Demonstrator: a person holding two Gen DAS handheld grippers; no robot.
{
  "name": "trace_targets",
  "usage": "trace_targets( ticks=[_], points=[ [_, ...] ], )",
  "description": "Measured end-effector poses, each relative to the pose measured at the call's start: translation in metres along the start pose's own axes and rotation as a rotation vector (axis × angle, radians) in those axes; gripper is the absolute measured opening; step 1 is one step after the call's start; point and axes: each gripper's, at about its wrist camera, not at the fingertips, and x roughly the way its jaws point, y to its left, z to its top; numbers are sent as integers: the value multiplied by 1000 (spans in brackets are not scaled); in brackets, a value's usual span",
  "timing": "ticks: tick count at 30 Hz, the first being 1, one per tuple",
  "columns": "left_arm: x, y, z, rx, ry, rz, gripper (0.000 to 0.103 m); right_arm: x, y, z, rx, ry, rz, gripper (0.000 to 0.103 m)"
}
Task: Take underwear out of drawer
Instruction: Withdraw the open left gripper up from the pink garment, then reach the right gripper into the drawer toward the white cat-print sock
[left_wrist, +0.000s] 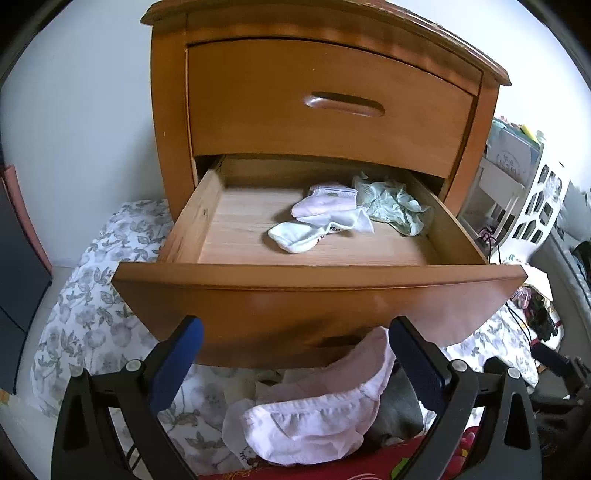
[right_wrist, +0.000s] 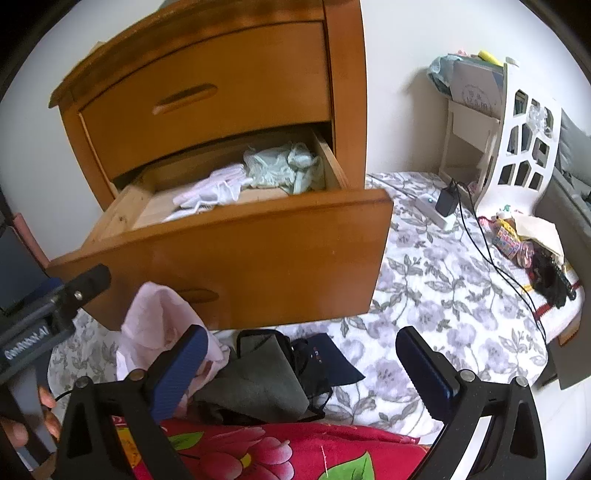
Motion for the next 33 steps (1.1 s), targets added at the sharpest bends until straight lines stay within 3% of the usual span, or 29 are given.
trace_targets(
  ticks=[8, 12, 18, 22, 26, 33],
  points=[
    [-3, 14, 0, -32, -52, -18, 101, -15, -1, 32, -38, -34, 73, 103],
    [-3, 14, 2, -22, -56, 12, 101, -11, -3, 61, -28, 9, 173, 103],
    [10, 20, 5, -35, -25, 84, 101, -4, 28, 112, -213, 15, 148, 103],
    [13, 24, 4, -54, -24, 94, 101, 16, 43, 142, -232, 79, 176, 103],
    [11, 27, 2, -75, -39, 107, 101, 42, 54, 160, -226, 146, 184, 103],
    [9, 28, -2, -82, -40, 88, 101, 83, 87, 162, -366, 255, 132, 102]
  ],
)
